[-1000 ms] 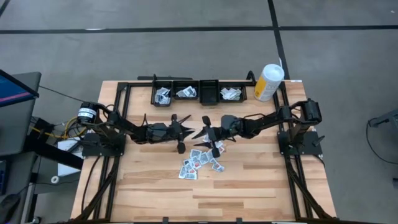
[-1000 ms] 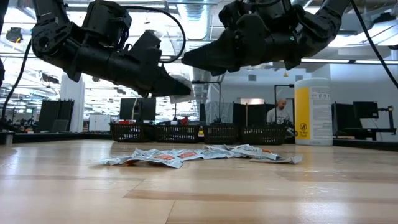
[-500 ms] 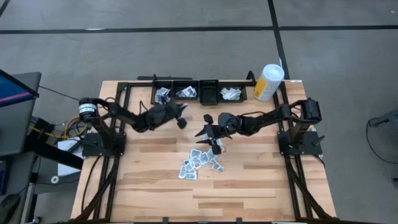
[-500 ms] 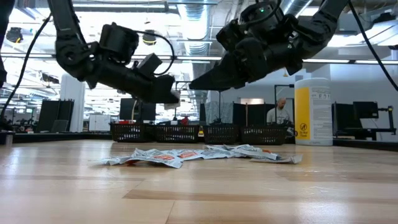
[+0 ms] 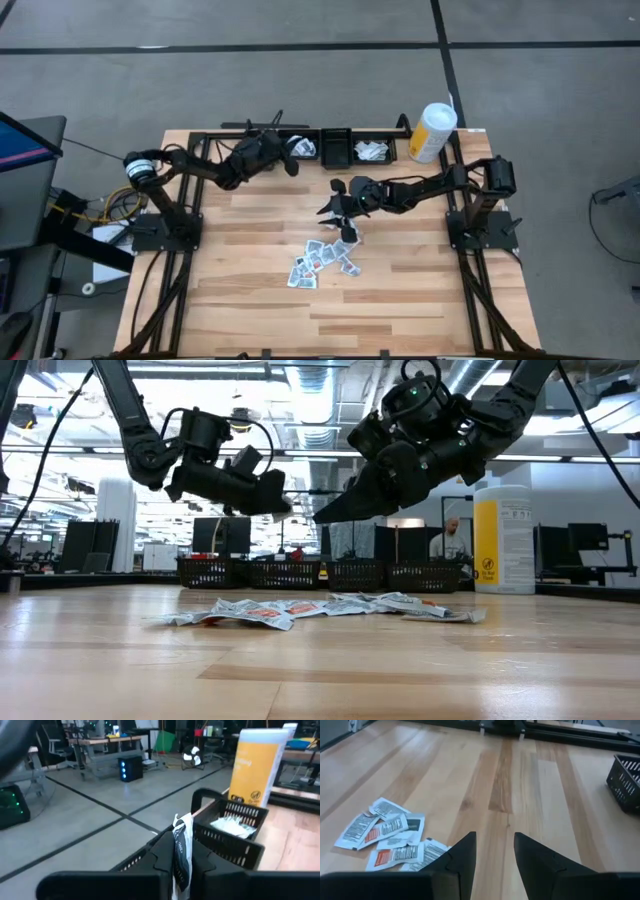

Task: Pick & Place First Aid Supplies
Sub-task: Put the black towelette pack into the middle left black bin

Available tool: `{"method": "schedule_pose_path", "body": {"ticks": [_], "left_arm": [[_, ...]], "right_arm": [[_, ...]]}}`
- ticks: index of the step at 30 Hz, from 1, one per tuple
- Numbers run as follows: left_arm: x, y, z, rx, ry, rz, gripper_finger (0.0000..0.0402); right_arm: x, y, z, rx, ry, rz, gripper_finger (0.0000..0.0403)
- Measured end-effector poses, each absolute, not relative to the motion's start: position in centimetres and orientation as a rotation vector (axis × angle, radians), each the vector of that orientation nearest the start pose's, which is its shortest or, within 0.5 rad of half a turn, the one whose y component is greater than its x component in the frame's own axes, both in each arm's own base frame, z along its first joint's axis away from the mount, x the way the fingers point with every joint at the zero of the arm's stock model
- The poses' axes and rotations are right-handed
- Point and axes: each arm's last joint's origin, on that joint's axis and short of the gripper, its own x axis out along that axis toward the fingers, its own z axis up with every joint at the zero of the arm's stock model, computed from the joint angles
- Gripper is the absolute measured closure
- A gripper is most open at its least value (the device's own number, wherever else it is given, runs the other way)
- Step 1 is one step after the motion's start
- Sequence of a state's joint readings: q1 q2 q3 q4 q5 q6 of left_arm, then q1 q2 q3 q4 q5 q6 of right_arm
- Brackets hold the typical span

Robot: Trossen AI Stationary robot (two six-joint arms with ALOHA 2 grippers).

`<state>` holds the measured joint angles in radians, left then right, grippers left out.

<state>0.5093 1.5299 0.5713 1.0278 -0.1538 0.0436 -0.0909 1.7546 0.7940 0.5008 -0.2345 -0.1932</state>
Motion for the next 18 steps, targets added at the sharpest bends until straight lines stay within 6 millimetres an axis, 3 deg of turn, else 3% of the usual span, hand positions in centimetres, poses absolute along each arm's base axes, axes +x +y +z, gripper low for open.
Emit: {"method": "schedule_pose_path", "body": {"ticks": [7,18], "left_arm": [[26.4,15.7,18.3,0.061,0.043,0.662,0.0381],[27.8,18.3,17.2,0.058,0.071,0.761,0.0374]], "right_arm": [[34.3,-2.6,15.4,-0.113,0.441,0.180,0.0276],[34.2,-2.6,15.3,-0.112,0.448,0.181,0.0276]]}}
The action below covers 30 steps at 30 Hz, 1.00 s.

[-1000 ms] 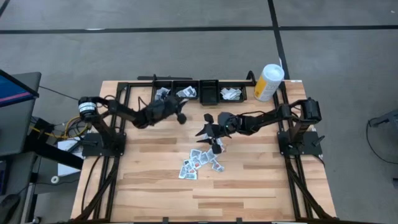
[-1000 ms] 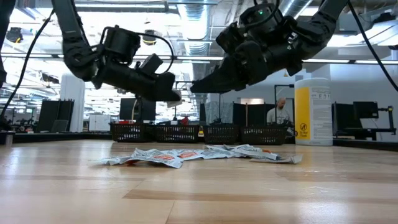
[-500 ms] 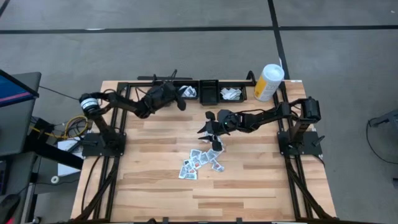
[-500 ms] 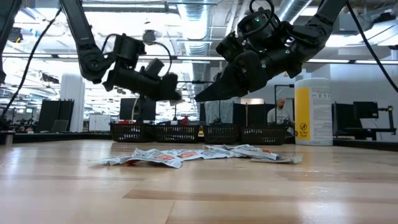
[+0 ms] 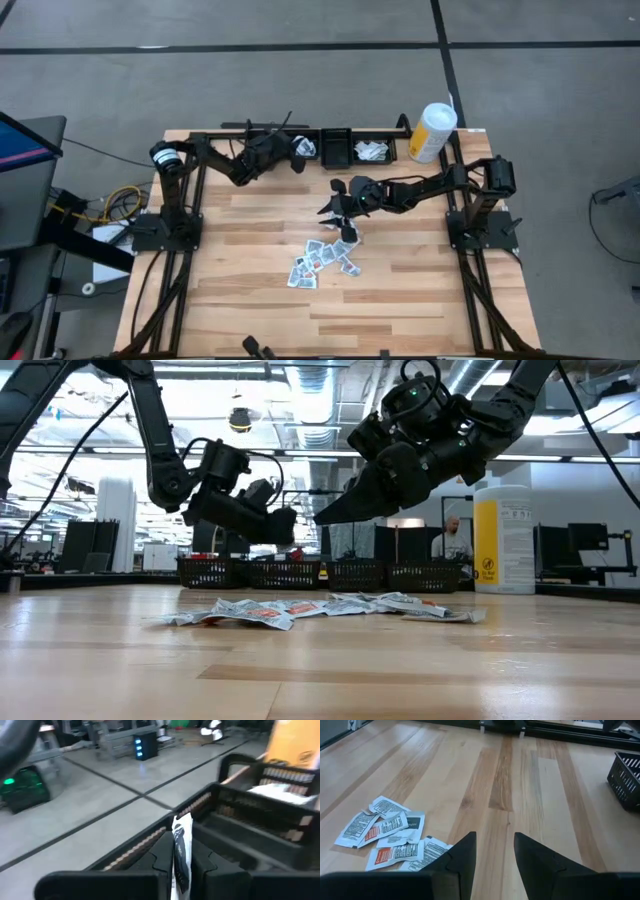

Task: Pick & Place First Aid Supplies
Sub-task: Put the black towelette pack into the middle left black bin

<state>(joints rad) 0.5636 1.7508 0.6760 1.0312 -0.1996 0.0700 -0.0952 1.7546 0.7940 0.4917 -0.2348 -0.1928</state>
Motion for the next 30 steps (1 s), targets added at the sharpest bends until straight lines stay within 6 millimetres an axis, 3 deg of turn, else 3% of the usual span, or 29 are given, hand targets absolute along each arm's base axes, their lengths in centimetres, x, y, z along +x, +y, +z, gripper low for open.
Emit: {"method": "schedule_pose_path", "body": {"ticks": [6,16,23,30], "left_arm": [[27.6,18.5,17.1,0.010,0.060,0.790,0.0359],[27.9,18.2,16.7,-0.103,0.066,0.683,0.0312],[28.3,17.5,16.7,-0.102,0.072,0.643,0.0293],[28.1,17.9,16.7,-0.073,0.082,0.656,0.0247]], "right_arm": [[34.2,-2.6,15.2,-0.110,0.461,0.182,0.0276],[34.2,-2.6,15.2,-0.108,0.461,0.182,0.0276],[34.2,-2.6,15.2,-0.107,0.461,0.182,0.0276],[34.2,-2.5,15.2,-0.108,0.461,0.183,0.0276]]}}
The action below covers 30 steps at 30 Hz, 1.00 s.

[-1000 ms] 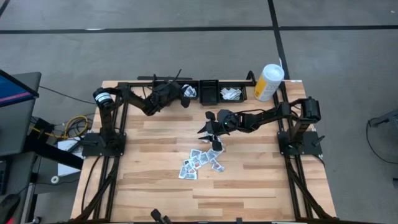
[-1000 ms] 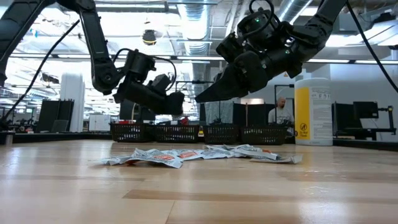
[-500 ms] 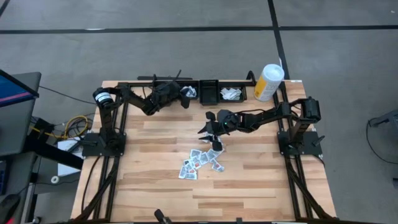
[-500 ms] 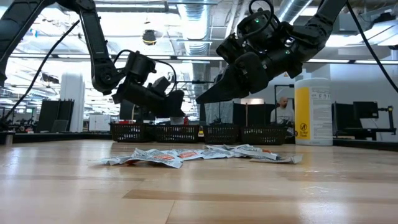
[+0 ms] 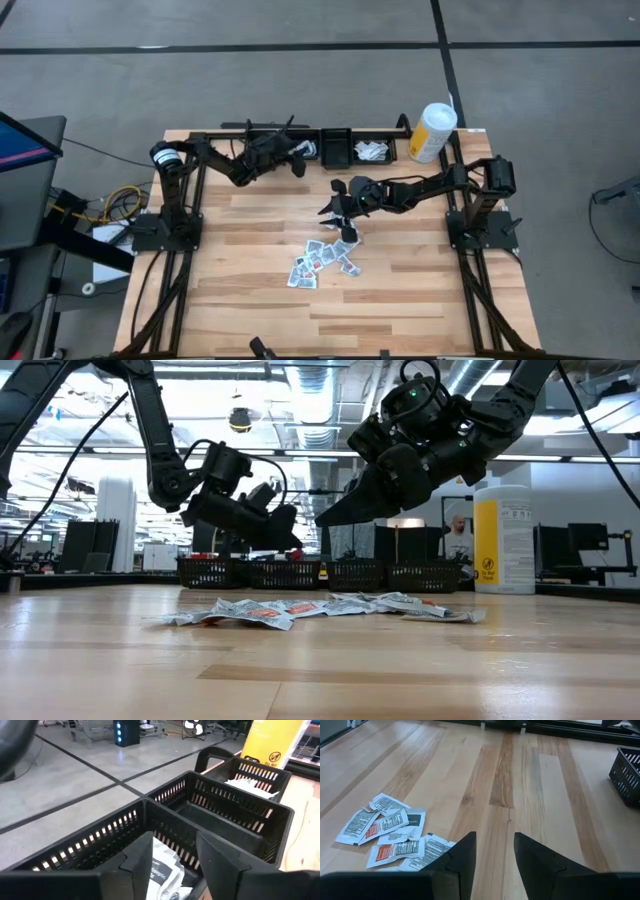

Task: Pick & Place First Aid Supplies
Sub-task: Put the black towelette pack into the middle left black bin

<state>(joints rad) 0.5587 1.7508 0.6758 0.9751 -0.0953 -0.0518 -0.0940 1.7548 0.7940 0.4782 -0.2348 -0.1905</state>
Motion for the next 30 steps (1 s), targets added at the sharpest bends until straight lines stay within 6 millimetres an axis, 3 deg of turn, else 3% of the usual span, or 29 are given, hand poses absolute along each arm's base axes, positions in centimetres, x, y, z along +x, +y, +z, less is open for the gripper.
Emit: {"method": "schedule_pose_path", "body": {"ticks": [6,13,19,25,30], "left_arm": [[28.0,18.0,16.6,-0.073,0.091,0.660,0.0216],[27.8,17.7,16.7,-0.078,0.155,0.616,0.0211],[26.8,16.7,18.9,-0.101,0.207,0.535,0.0211],[25.8,14.2,22.1,-0.115,0.207,0.355,0.0211],[25.4,10.6,22.6,-0.122,0.239,0.149,0.0211]], "right_arm": [[34.2,-2.5,15.2,-0.107,0.465,0.183,0.0276],[33.9,-2.5,14.7,-0.098,0.516,0.188,0.0276],[33.7,-2.5,14.3,-0.091,0.563,0.191,0.0276],[33.7,-2.3,14.4,-0.092,0.560,0.202,0.0276],[33.8,-1.3,14.4,-0.096,0.544,0.290,0.0276]]}}
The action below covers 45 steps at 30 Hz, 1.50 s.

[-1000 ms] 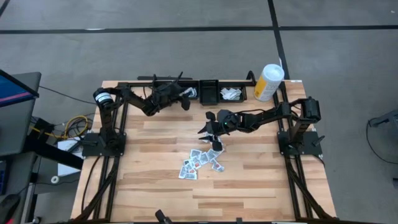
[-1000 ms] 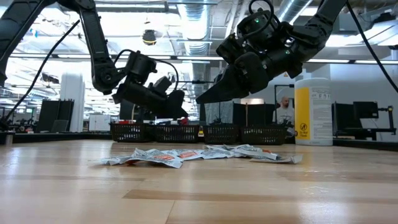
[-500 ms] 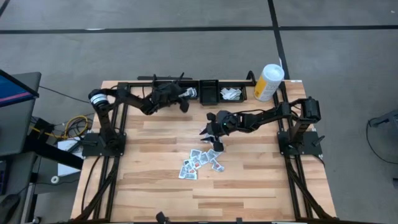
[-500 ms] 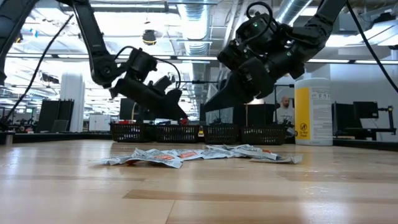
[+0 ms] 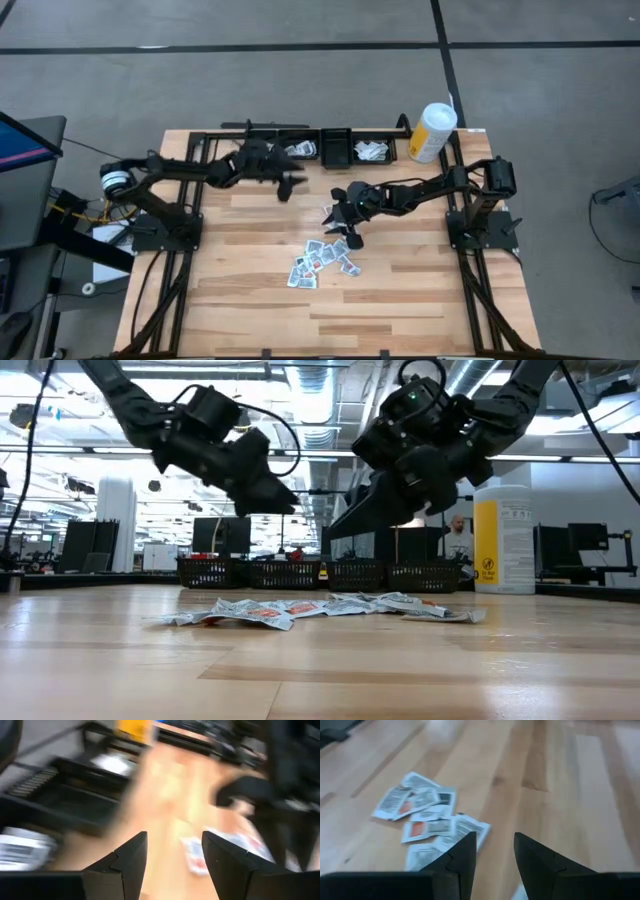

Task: Pick & Place First Aid Supplies
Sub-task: Put the black towelette pack into the middle left black bin

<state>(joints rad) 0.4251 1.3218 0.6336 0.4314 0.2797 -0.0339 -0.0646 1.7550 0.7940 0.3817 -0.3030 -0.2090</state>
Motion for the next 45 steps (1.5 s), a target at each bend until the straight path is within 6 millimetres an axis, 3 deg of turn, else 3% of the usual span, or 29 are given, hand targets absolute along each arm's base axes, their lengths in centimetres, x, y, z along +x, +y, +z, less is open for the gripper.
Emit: {"method": "schedule_pose_path", "body": {"ticks": [10,20,31,40,45], "left_arm": [[22.9,3.1,18.9,-0.169,0.340,-0.102,0.0211],[21.9,-1.2,17.8,-0.134,0.303,-0.181,0.0211],[22.0,-1.7,18.4,-0.115,0.235,-0.159,0.0211],[22.0,-1.7,18.4,-0.115,0.232,-0.159,0.0211],[22.0,-1.7,18.4,-0.115,0.232,-0.160,0.0211]], "right_arm": [[33.6,1.7,14.2,-0.120,0.565,0.390,0.0276],[32.8,2.6,13.2,-0.128,0.709,0.351,0.0276],[32.4,2.4,12.5,-0.092,0.794,0.287,0.0276],[33.5,2.5,7.3,-0.060,0.868,0.295,0.0276],[33.9,2.3,7.1,-0.066,0.858,0.342,0.0295]]}}
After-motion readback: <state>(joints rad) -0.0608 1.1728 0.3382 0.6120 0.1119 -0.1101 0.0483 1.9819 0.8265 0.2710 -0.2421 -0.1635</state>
